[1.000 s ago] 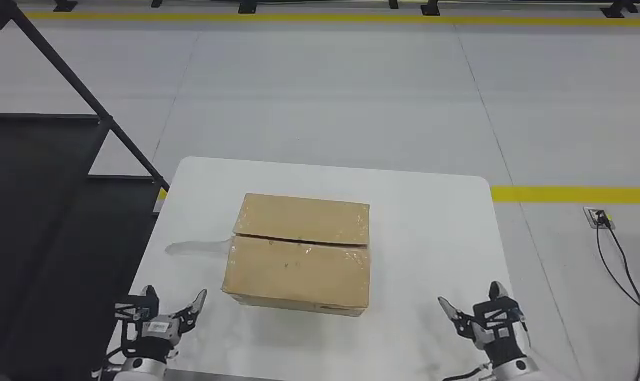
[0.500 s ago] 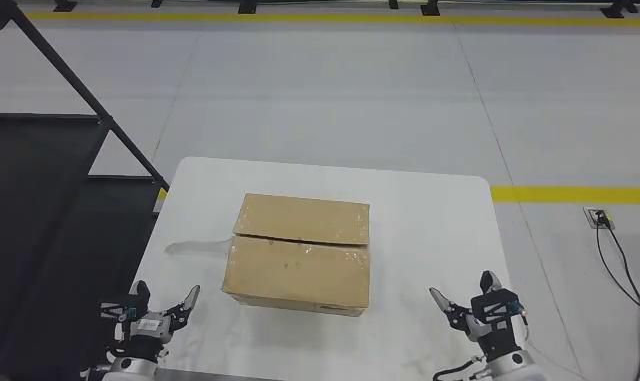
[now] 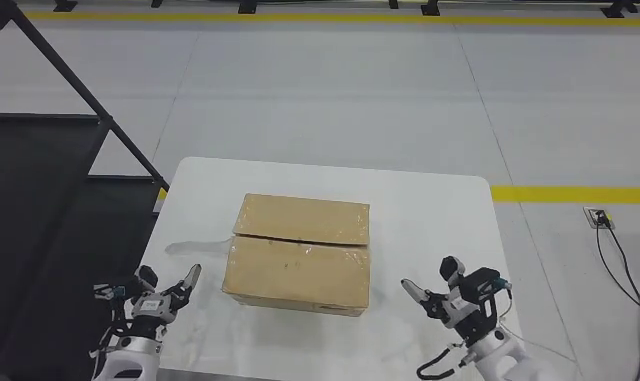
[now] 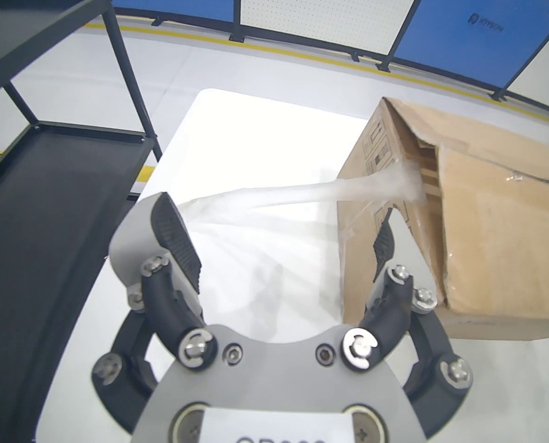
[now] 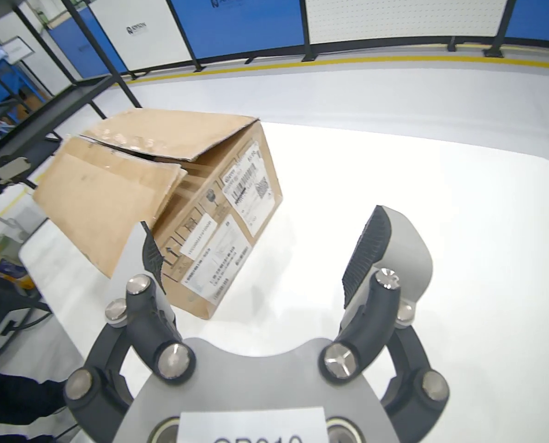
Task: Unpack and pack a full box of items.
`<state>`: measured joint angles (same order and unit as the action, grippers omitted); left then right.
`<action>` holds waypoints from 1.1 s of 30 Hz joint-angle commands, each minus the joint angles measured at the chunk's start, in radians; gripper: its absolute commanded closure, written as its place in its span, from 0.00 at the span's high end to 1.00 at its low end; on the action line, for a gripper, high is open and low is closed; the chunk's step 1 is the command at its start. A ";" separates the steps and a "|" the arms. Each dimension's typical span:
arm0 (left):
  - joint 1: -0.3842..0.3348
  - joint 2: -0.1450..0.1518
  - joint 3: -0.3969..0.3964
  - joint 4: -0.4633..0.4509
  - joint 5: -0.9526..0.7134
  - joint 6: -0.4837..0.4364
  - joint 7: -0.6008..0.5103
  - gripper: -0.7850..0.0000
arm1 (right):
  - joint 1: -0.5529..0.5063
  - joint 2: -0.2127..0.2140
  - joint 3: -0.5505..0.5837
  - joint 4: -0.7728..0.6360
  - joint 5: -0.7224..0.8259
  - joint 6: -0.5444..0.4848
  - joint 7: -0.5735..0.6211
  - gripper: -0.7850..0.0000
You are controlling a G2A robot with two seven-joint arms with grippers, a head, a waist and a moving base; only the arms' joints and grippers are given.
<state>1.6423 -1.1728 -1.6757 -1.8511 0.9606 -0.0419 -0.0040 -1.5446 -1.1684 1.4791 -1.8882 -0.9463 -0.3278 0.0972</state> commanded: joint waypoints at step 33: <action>-0.145 -0.002 -0.023 0.039 -0.414 -0.071 -0.313 1.00 | 0.357 -0.028 -0.174 0.318 0.717 -0.220 0.333 1.00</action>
<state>1.4998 -1.1744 -1.6985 -1.8144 0.5668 -0.1086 -0.3073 -1.2021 -1.1960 1.3120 -1.5860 -0.2560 -0.5388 0.4084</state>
